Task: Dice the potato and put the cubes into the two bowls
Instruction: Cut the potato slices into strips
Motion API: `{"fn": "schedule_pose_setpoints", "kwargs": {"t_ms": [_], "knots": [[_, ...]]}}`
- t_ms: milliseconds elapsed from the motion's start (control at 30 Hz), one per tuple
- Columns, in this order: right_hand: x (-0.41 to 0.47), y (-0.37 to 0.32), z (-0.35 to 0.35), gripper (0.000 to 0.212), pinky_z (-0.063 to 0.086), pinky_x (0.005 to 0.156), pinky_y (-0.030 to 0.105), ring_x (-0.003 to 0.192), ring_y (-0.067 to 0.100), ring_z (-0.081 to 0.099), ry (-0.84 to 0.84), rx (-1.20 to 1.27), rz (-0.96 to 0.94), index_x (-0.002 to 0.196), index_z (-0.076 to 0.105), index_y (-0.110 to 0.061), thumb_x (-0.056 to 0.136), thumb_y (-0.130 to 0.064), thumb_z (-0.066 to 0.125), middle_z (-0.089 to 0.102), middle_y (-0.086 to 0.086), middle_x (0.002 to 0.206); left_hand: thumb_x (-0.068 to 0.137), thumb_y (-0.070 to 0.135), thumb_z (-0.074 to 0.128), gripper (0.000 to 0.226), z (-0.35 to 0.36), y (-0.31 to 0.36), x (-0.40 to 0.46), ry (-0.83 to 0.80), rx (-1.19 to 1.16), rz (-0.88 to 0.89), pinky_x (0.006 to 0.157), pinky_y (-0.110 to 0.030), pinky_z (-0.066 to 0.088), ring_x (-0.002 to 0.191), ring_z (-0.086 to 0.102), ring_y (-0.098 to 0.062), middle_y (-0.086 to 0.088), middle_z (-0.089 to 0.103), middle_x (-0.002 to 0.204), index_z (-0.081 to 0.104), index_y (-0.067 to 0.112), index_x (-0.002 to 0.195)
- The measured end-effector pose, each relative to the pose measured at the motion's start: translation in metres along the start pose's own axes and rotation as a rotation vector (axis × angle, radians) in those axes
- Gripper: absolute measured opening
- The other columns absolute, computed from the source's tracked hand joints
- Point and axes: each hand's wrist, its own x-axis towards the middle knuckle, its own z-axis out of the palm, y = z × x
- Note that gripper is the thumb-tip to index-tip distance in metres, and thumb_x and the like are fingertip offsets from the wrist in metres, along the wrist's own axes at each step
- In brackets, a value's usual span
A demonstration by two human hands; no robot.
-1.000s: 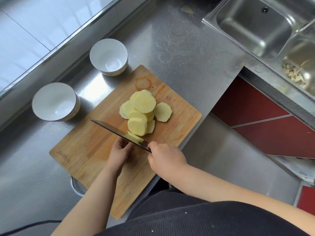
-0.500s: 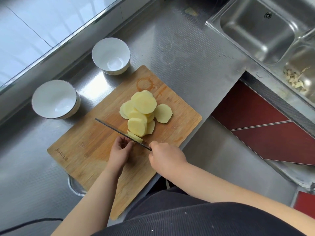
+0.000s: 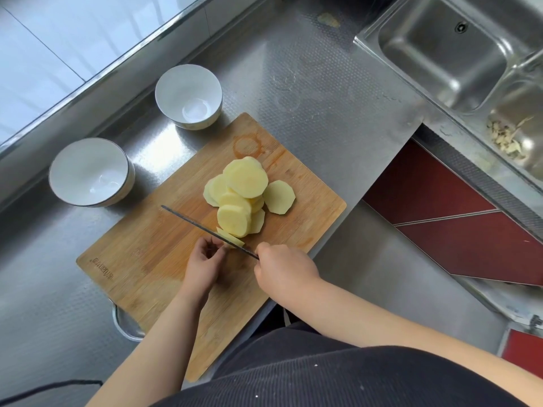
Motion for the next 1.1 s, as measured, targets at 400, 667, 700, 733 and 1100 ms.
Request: {"fn": "schedule_pose_setpoints", "kwargs": {"t_ms": [400, 667, 700, 733, 1100], "knots": [[0.006, -0.001, 0.002, 0.023, 0.039, 0.059, 0.032, 0.089, 0.031, 0.061, -0.002, -0.006, 0.006, 0.118, 0.054, -0.010, 0.100, -0.019, 0.043, 0.066, 0.010, 0.102, 0.091, 0.011, 0.062, 0.008, 0.000, -0.001, 0.000, 0.001, -0.042, 0.014, 0.083, -0.045, 0.048, 0.086, 0.054, -0.024, -0.013, 0.061, 0.098, 0.056, 0.016, 0.094], [0.015, -0.003, 0.009, 0.023, 0.041, 0.060, 0.032, 0.089, 0.031, 0.060, -0.020, 0.004, 0.022, 0.118, 0.053, -0.010, 0.100, -0.020, 0.043, 0.065, 0.010, 0.102, 0.090, 0.012, 0.063, 0.009, -0.002, -0.004, 0.003, -0.005, -0.042, 0.024, 0.080, -0.046, 0.049, 0.085, 0.053, -0.025, -0.016, 0.061, 0.095, 0.057, 0.017, 0.094], [0.016, -0.003, 0.010, 0.023, 0.042, 0.060, 0.033, 0.088, 0.031, 0.060, -0.019, 0.008, 0.021, 0.117, 0.054, -0.010, 0.100, -0.020, 0.043, 0.066, 0.010, 0.102, 0.090, 0.013, 0.064, 0.009, -0.002, -0.005, 0.004, -0.009, -0.044, 0.022, 0.082, -0.049, 0.050, 0.085, 0.054, -0.025, -0.020, 0.062, 0.099, 0.057, 0.016, 0.095], [0.017, -0.003, 0.010, 0.023, 0.042, 0.061, 0.033, 0.088, 0.030, 0.061, -0.016, 0.010, 0.019, 0.117, 0.054, -0.010, 0.100, -0.020, 0.043, 0.066, 0.010, 0.102, 0.090, 0.014, 0.064, 0.010, -0.002, -0.006, 0.005, -0.012, -0.048, 0.020, 0.085, -0.053, 0.050, 0.086, 0.054, -0.025, -0.022, 0.062, 0.102, 0.057, 0.015, 0.096], [0.022, -0.005, 0.015, 0.022, 0.038, 0.059, 0.032, 0.088, 0.029, 0.063, -0.004, -0.008, 0.016, 0.118, 0.052, -0.012, 0.100, -0.020, 0.042, 0.066, 0.008, 0.102, 0.090, 0.014, 0.063, 0.009, -0.001, -0.008, 0.007, 0.004, -0.056, 0.022, 0.086, -0.055, 0.049, 0.087, 0.055, -0.027, -0.023, 0.063, 0.108, 0.057, 0.019, 0.095]]}}
